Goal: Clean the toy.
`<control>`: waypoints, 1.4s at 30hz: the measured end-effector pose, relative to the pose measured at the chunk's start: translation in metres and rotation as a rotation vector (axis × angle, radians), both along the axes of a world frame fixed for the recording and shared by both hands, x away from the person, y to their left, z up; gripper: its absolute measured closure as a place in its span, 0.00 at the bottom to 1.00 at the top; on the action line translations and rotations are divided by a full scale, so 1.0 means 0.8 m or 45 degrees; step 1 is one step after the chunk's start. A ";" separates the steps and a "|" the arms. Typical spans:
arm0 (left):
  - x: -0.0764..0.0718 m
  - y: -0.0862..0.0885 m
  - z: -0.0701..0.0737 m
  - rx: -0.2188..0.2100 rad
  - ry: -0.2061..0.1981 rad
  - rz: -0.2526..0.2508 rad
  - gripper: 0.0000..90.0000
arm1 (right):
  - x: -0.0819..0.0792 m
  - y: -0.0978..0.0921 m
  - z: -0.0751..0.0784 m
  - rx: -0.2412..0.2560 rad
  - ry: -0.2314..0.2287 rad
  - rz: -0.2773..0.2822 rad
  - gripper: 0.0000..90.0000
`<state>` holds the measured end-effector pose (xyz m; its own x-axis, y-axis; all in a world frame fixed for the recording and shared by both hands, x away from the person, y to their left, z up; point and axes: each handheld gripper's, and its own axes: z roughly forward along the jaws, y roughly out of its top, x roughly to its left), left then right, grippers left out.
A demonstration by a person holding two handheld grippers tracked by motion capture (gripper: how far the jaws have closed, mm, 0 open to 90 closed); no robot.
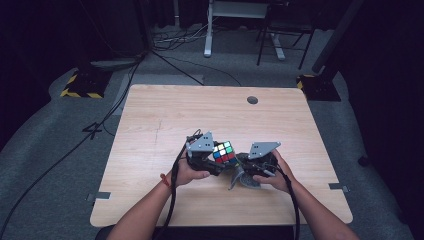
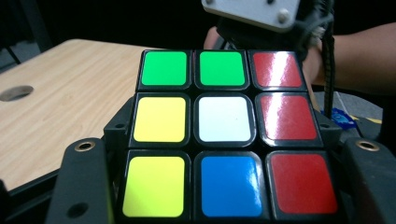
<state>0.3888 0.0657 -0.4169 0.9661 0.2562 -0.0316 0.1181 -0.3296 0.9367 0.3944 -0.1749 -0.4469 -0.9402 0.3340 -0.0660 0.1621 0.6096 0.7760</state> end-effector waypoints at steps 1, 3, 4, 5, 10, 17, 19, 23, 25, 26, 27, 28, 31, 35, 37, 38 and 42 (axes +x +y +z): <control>0.000 0.000 0.000 0.001 0.004 -0.006 0.37 | -0.002 0.001 0.002 0.034 -0.002 0.010 0.85; 0.000 0.000 -0.001 -0.004 0.002 0.001 0.37 | -0.003 -0.002 0.007 0.098 0.005 0.008 0.85; 0.001 0.001 -0.001 -0.011 0.006 -0.003 0.37 | -0.003 -0.004 0.009 0.119 0.001 0.004 0.85; 0.001 0.001 -0.001 -0.018 0.009 -0.003 0.37 | -0.002 -0.008 0.011 0.146 0.007 -0.007 0.85; 0.007 0.002 -0.008 -0.043 0.053 0.010 0.37 | 0.000 -0.020 0.019 0.238 0.014 -0.015 0.85; 0.008 -0.005 -0.014 0.048 0.049 0.017 0.37 | 0.000 -0.031 0.029 0.262 -0.023 -0.035 0.85; 0.007 -0.006 -0.014 0.072 0.036 0.020 0.37 | -0.002 -0.031 0.031 0.246 -0.039 -0.034 0.85; 0.006 -0.009 -0.013 0.137 0.012 0.028 0.37 | -0.002 -0.031 0.032 0.231 -0.044 -0.042 0.85; 0.005 -0.008 -0.012 0.120 0.002 0.036 0.37 | -0.003 -0.031 0.033 0.229 -0.056 -0.047 0.85; 0.006 -0.006 -0.011 0.070 0.020 0.029 0.37 | -0.003 -0.032 0.036 0.235 -0.063 -0.049 0.85; 0.006 -0.003 -0.008 0.030 0.028 0.030 0.37 | -0.004 -0.032 0.038 0.241 -0.069 -0.046 0.85; 0.006 -0.001 -0.006 0.000 0.030 0.030 0.37 | -0.006 -0.031 0.039 0.244 -0.073 -0.044 0.85; 0.005 0.000 -0.003 -0.016 0.022 0.035 0.37 | -0.011 -0.017 0.029 0.176 -0.072 -0.014 0.85; 0.004 -0.001 -0.003 0.002 0.011 0.042 0.37 | -0.013 -0.001 0.017 0.101 -0.058 0.016 0.85; 0.005 -0.002 -0.003 0.009 0.005 0.047 0.37 | -0.014 0.000 0.018 0.096 -0.058 0.020 0.85; 0.005 -0.002 -0.004 0.010 0.015 0.038 0.37 | -0.014 -0.001 0.018 0.096 -0.056 0.019 0.85; 0.007 -0.001 -0.007 0.032 0.021 0.044 0.37 | -0.010 -0.016 0.029 0.179 -0.063 -0.028 0.85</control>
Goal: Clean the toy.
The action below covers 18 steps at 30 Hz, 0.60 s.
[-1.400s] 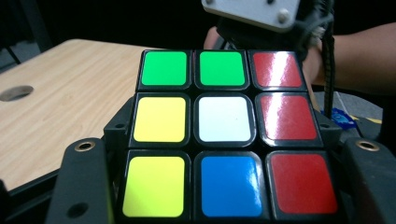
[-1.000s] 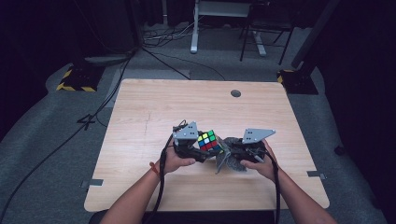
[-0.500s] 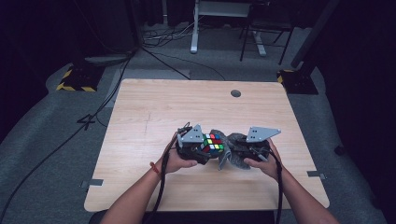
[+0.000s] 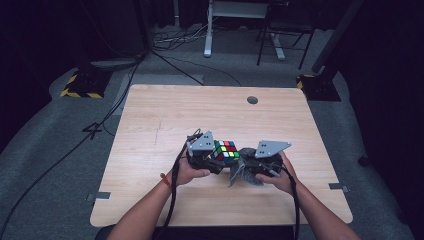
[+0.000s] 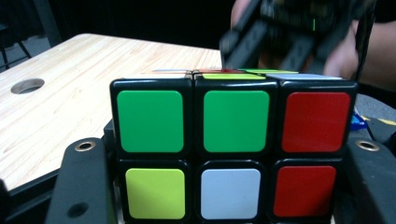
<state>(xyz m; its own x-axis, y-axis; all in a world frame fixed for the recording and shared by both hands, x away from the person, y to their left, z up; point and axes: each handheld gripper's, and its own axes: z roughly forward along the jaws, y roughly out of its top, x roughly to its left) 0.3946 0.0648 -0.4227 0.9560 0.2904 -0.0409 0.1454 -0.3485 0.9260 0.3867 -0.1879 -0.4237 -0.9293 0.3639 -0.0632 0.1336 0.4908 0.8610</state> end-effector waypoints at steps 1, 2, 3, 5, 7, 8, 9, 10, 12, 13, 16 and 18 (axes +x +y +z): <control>0.001 0.000 -0.001 0.003 0.005 0.003 0.37 | 0.002 -0.006 0.004 0.031 0.002 -0.014 0.86; 0.001 -0.001 -0.002 0.014 0.002 0.004 0.37 | 0.003 -0.011 0.007 0.059 0.003 -0.029 0.85; 0.001 -0.002 -0.003 0.023 0.000 0.007 0.37 | 0.003 -0.015 0.010 0.077 -0.006 -0.041 0.85; 0.002 -0.003 -0.004 0.014 0.019 0.004 0.37 | 0.003 -0.021 0.016 0.089 -0.020 -0.058 0.86; 0.001 -0.005 -0.004 0.031 0.003 0.013 0.37 | 0.003 -0.023 0.017 0.087 -0.029 -0.067 0.85; 0.000 -0.005 -0.004 0.025 0.008 0.010 0.37 | 0.004 -0.022 0.016 0.081 -0.023 -0.068 0.86; 0.000 -0.005 -0.004 0.019 0.010 0.006 0.37 | 0.004 -0.020 0.014 0.069 -0.020 -0.064 0.86; 0.000 -0.005 -0.003 0.021 0.000 0.009 0.37 | 0.002 -0.017 0.011 0.041 -0.025 -0.058 0.86; -0.002 -0.005 -0.001 0.007 0.000 0.001 0.37 | -0.001 -0.006 0.004 -0.025 -0.030 -0.030 0.86; -0.003 -0.006 0.000 0.003 -0.002 -0.001 0.37 | -0.004 0.001 -0.001 -0.059 -0.031 -0.014 0.86; -0.005 -0.005 0.002 -0.014 -0.004 -0.005 0.37 | -0.006 0.014 -0.010 -0.111 -0.022 0.021 0.86; -0.005 -0.003 0.004 -0.019 -0.011 -0.002 0.37 | -0.007 0.018 -0.014 -0.117 -0.006 0.038 0.85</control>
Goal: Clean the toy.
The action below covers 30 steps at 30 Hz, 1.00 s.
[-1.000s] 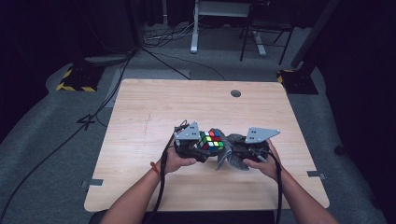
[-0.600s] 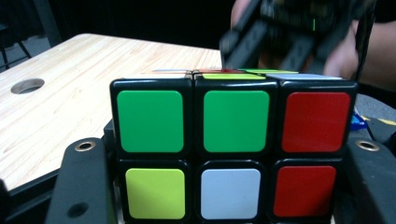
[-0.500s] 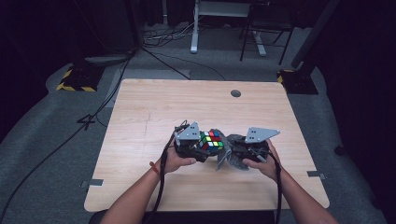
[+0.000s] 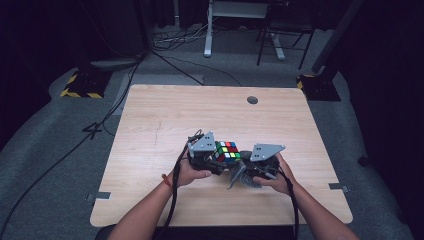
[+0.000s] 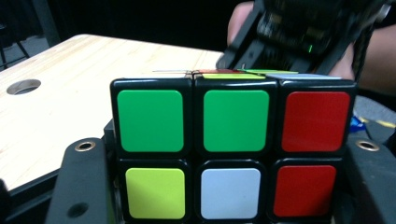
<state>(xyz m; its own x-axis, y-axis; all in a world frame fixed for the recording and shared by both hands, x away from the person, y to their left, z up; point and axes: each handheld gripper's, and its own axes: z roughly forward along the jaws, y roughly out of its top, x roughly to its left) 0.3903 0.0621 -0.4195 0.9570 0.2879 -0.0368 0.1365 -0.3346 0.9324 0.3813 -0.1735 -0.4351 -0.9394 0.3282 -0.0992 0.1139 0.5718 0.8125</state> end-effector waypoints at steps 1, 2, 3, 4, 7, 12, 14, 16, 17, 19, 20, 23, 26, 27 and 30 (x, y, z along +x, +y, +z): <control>0.000 0.000 0.000 0.002 -0.005 0.003 0.37 | -0.001 0.002 -0.002 0.002 0.006 0.005 0.85; 0.000 0.001 0.000 -0.002 0.001 0.004 0.37 | -0.001 0.003 -0.003 -0.007 0.006 0.013 0.85; 0.000 0.001 0.000 -0.002 0.005 0.002 0.37 | -0.002 0.004 -0.003 -0.012 0.008 0.021 0.85; 0.001 0.001 0.000 0.002 0.004 0.002 0.37 | -0.002 0.005 -0.004 -0.007 0.011 0.022 0.86; 0.002 0.002 -0.001 -0.002 0.005 0.003 0.37 | -0.002 0.003 -0.001 -0.003 0.003 0.015 0.85; 0.004 0.004 -0.003 0.003 0.008 0.009 0.37 | 0.003 -0.016 0.014 0.074 -0.012 -0.032 0.85; 0.004 0.003 -0.005 0.009 0.011 0.012 0.37 | 0.004 -0.025 0.021 0.114 -0.025 -0.061 0.85; 0.004 0.002 -0.005 0.014 0.011 0.010 0.37 | 0.005 -0.032 0.027 0.147 -0.030 -0.087 0.85; 0.003 0.002 -0.005 0.012 0.011 0.009 0.37 | 0.005 -0.034 0.029 0.159 -0.031 -0.094 0.85; 0.003 0.001 -0.004 0.006 0.016 0.006 0.37 | 0.005 -0.036 0.030 0.160 -0.035 -0.096 0.85; 0.002 0.000 -0.003 0.004 0.015 0.003 0.37 | 0.005 -0.034 0.029 0.151 -0.033 -0.092 0.85; 0.001 -0.001 -0.002 0.012 0.012 -0.006 0.37 | 0.003 -0.025 0.021 0.100 -0.025 -0.064 0.85; -0.001 -0.002 -0.001 0.014 0.008 -0.011 0.37 | 0.001 -0.014 0.008 0.045 0.011 -0.022 0.85; -0.001 -0.001 0.000 0.010 0.008 -0.007 0.37 | 0.000 -0.011 0.006 0.038 0.020 -0.015 0.85; -0.001 0.001 0.000 -0.021 0.026 -0.011 0.37 | 0.002 -0.007 0.002 0.027 0.057 0.018 0.85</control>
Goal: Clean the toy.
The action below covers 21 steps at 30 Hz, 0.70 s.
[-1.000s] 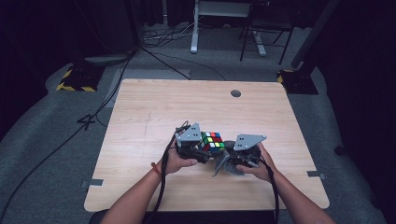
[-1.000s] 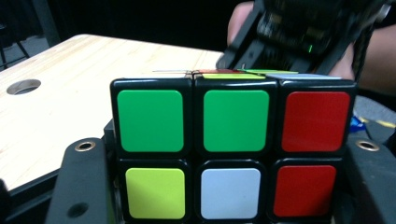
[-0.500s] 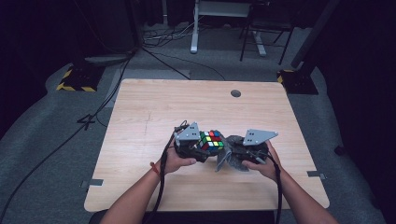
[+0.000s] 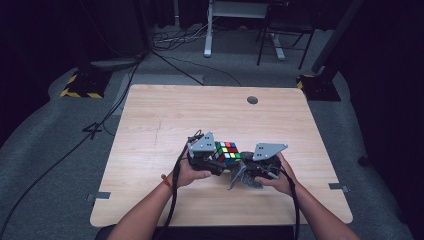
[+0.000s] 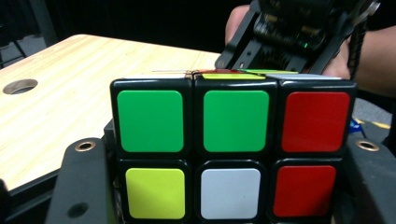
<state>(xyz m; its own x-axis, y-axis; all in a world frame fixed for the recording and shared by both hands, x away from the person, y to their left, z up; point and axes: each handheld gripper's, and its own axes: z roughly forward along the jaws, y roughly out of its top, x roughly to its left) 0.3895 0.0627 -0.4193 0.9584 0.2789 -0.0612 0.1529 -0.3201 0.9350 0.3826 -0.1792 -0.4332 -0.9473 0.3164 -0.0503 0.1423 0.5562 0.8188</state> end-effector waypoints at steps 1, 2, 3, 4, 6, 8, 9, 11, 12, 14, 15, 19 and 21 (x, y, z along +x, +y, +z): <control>0.001 0.000 0.000 -0.014 0.003 -0.001 0.37 | 0.000 0.002 -0.003 0.005 0.025 0.007 0.85; 0.001 0.000 0.000 -0.018 0.007 -0.003 0.37 | 0.000 0.004 -0.007 -0.007 0.031 0.018 0.85; 0.001 0.000 0.001 -0.021 0.005 -0.003 0.37 | -0.001 0.008 -0.010 -0.028 0.031 0.031 0.85; 0.000 0.000 0.000 -0.031 0.012 -0.006 0.37 | -0.002 0.011 -0.013 -0.034 0.040 0.044 0.85; 0.000 -0.001 0.000 -0.040 0.015 -0.020 0.37 | -0.003 0.016 -0.017 -0.023 0.058 0.070 0.85; -0.001 -0.003 0.000 -0.047 0.021 -0.031 0.37 | -0.005 0.021 -0.018 -0.002 0.069 0.086 0.85; -0.001 -0.004 0.000 -0.043 0.017 -0.036 0.37 | -0.006 0.023 -0.019 0.008 0.069 0.094 0.85; -0.001 -0.005 -0.002 -0.040 0.016 -0.024 0.37 | -0.006 0.022 -0.017 0.035 0.059 0.082 0.85; -0.001 -0.005 -0.003 -0.046 0.025 -0.025 0.37 | -0.004 0.019 -0.015 0.085 0.076 0.089 0.85; 0.000 -0.003 -0.003 -0.068 0.030 -0.019 0.37 | -0.002 0.013 -0.012 0.112 0.071 0.065 0.85; 0.002 -0.001 -0.003 -0.078 0.033 -0.025 0.37 | -0.001 0.010 -0.011 0.132 0.072 0.064 0.85; 0.006 0.002 -0.005 -0.094 0.062 -0.034 0.37 | -0.001 0.002 -0.006 0.159 0.061 0.056 0.85; 0.006 0.003 -0.005 -0.082 0.052 -0.034 0.36 | 0.000 0.000 -0.005 0.171 0.065 0.049 0.85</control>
